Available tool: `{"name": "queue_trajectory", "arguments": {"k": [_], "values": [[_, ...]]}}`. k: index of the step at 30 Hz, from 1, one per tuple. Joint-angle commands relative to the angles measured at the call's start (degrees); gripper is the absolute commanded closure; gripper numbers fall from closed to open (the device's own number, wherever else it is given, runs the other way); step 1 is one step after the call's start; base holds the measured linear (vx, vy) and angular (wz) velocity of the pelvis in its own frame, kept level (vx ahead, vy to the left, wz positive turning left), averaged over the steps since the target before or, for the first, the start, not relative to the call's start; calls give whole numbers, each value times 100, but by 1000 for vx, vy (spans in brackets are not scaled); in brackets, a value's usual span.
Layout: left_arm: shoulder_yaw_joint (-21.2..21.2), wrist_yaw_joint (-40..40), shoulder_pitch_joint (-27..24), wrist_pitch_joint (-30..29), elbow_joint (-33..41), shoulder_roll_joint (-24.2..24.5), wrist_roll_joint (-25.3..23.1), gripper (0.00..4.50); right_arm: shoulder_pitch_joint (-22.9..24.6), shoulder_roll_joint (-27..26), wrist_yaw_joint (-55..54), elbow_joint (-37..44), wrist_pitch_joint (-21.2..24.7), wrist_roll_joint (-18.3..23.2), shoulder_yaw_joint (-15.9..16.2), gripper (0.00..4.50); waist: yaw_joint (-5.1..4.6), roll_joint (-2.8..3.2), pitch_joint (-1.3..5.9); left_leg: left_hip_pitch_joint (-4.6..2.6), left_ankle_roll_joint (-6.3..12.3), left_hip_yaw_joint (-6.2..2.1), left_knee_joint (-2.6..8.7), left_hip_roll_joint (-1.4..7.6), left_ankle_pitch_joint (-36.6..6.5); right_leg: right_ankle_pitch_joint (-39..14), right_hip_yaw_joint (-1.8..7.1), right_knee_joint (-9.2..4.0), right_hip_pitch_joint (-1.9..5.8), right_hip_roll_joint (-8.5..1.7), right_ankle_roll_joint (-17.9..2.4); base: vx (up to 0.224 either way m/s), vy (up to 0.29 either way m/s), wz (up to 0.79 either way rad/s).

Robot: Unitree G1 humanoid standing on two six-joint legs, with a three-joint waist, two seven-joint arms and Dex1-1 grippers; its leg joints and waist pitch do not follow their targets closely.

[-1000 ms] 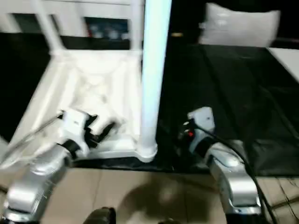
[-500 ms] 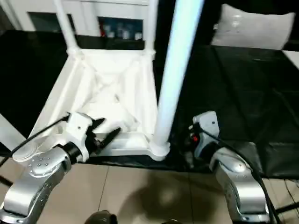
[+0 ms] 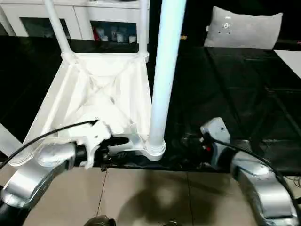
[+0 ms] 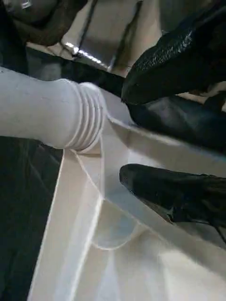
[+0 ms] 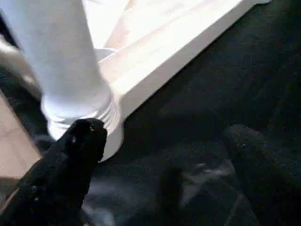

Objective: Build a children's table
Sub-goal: Rotate table base, then rotate leg to tighten

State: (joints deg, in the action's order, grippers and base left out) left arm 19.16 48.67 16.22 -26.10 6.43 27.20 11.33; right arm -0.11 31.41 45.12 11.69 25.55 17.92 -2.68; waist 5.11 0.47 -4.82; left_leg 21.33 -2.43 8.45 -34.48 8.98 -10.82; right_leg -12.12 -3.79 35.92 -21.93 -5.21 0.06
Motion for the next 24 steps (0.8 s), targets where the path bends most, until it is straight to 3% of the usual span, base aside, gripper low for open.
{"name": "queue_trajectory", "arguments": {"k": [1, 4, 9, 14, 20, 22, 24], "values": [[170, 168, 59, -12, -109, 128, -182, 252, 31, 98, 150, 179, -73, 89, 29, 0, 15, -64, 427, 4, 465, -75, 402, 331, -502, -140, 285, -380, 275, -342, -1336, 0, 0, 0], [320, 391, 158, 114, -300, 286, -355, 283, 22, 119, 255, 115, -168, 90, 41, 0, 6, -62, 398, -8, 512, -57, 413, 338, -681, -492, 285, -424, 260, -355, -1342, 0, 0, 0], [442, 624, 232, 378, -461, 440, -437, 330, -75, 126, 266, 18, -200, 78, 50, 0, 17, -61, 355, -41, 271, -62, 471, 371, -1155, -1335, 295, -489, 231, -365, -1223, 0, 0, 0], [459, 615, 351, 525, -705, 447, -573, 374, -242, 142, 351, -77, -252, 63, 142, 0, 13, -68, 381, -33, 249, -57, 459, 365, -1021, -1123, 299, -467, 239, -366, -1222, 0, 0, 0], [497, 852, 477, 850, -1006, 354, -564, 426, -622, 154, 918, -331, -454, 272, 266, 0, 21, -71, 420, -34, 376, -35, 422, 360, -800, -733, 289, -418, 254, -365, -1404, 0, 0, 0], [589, 933, 532, 964, -1130, 385, -674, 436, -755, 170, 1250, -480, -558, 370, 340, 36, 16, -71, 425, -26, 409, -42, 419, 370, -794, -650, 287, -408, 266, -368, -1439, 0, 0, 0], [661, 994, 582, 1085, -1230, 410, -772, 441, -858, 188, 1466, -601, -529, 457, 392, 36, 19, -67, 441, -36, 456, -37, 409, 368, -751, -540, 285, -403, 265, -367, -1493, 0, 0, 0]]}}
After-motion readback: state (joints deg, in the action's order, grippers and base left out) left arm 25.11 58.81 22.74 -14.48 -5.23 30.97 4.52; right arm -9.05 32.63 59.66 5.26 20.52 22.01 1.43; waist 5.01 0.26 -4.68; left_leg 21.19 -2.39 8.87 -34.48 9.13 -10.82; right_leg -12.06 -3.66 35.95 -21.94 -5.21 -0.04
